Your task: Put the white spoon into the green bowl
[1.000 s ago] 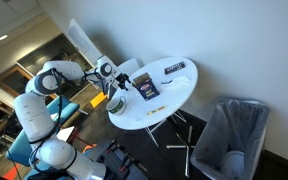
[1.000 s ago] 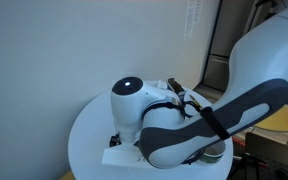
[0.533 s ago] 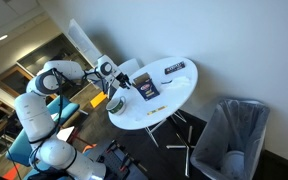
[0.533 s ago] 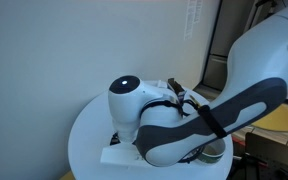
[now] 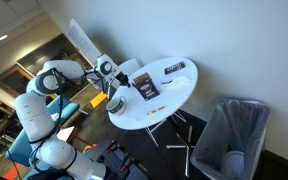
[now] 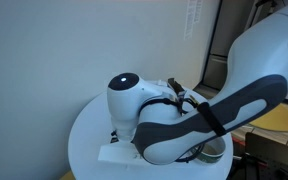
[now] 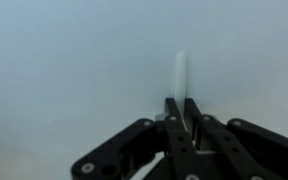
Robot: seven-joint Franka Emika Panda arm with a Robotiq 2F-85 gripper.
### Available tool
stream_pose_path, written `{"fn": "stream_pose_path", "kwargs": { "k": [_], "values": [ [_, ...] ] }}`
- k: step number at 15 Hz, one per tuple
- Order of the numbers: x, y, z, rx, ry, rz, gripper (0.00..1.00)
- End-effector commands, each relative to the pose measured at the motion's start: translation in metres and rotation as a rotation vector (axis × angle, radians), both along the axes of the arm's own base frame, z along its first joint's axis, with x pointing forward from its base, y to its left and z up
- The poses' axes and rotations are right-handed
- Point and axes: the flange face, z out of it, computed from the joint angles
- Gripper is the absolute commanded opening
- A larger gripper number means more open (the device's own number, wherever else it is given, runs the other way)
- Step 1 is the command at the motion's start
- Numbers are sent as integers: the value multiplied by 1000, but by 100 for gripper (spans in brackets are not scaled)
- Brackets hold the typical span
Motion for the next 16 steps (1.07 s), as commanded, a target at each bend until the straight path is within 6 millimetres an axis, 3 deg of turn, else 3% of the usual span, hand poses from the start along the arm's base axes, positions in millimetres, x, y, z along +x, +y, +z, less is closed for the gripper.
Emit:
{"fn": "stream_pose_path", "kwargs": {
  "k": [1,6,10,16],
  "values": [
    [-11,-7,33,51,-10,3,3],
    [-48,-26,101,103,-24,20,3],
    [-100,-42,147,110,10,14,3],
    [-174,-78,179,71,66,-55,3]
  ]
}}
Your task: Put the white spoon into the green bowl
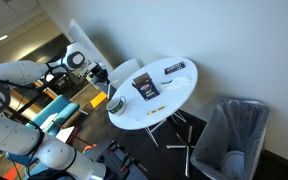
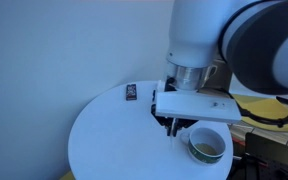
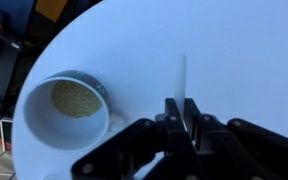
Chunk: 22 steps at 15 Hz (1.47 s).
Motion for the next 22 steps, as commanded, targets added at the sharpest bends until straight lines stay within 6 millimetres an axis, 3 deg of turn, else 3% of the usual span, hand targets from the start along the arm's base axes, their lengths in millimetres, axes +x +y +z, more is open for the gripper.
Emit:
{"fn": "stream_pose_path", "kwargs": {
  "k": [1,5,13,22],
  "values": [
    [-49,-25,8,-10,46,-59,3],
    [-80,-55,2,96,64,-92,3],
    [-115,-119,-54,439,-6,-65,3],
    [-131,-154,-88,645,-48,-61,3]
  ]
}}
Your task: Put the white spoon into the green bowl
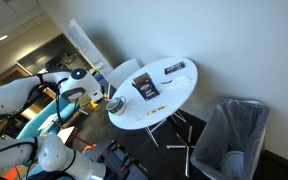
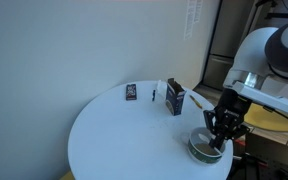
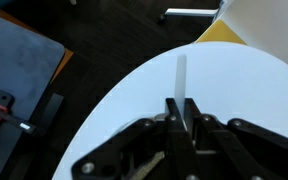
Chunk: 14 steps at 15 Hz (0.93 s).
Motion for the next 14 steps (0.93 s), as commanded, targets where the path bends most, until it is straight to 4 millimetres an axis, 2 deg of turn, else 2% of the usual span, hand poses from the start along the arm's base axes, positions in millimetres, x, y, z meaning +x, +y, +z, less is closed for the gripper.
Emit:
{"fn": "stream_pose_path", "kwargs": {
  "k": [1,6,14],
  "values": [
    [-6,-13,-6,37,4,-54,3],
    [-4,-27,-17,70,24,-101,3],
    [7,-29,-51,99,114,-137,3]
  ]
}}
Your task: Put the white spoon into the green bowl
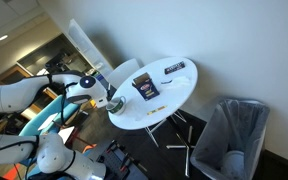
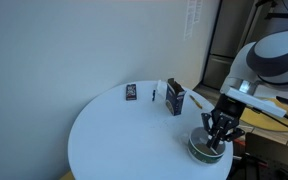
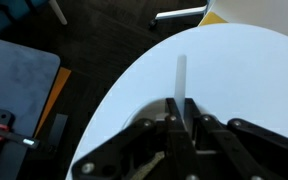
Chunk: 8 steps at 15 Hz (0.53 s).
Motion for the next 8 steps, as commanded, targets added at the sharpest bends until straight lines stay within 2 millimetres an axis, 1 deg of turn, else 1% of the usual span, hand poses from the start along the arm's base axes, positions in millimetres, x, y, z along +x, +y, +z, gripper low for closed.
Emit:
{"fn": "stream_pose_path", "kwargs": {
  "k": [1,2,3,4,5,8],
  "values": [
    [6,-2,-15,14,38,-9,3],
    [7,-2,-17,18,42,-2,8],
    [8,-2,-18,19,43,5,37],
    [9,0,-18,18,40,15,38],
    [10,1,-17,9,34,24,44],
    [11,8,-7,-24,18,42,67]
  ]
}}
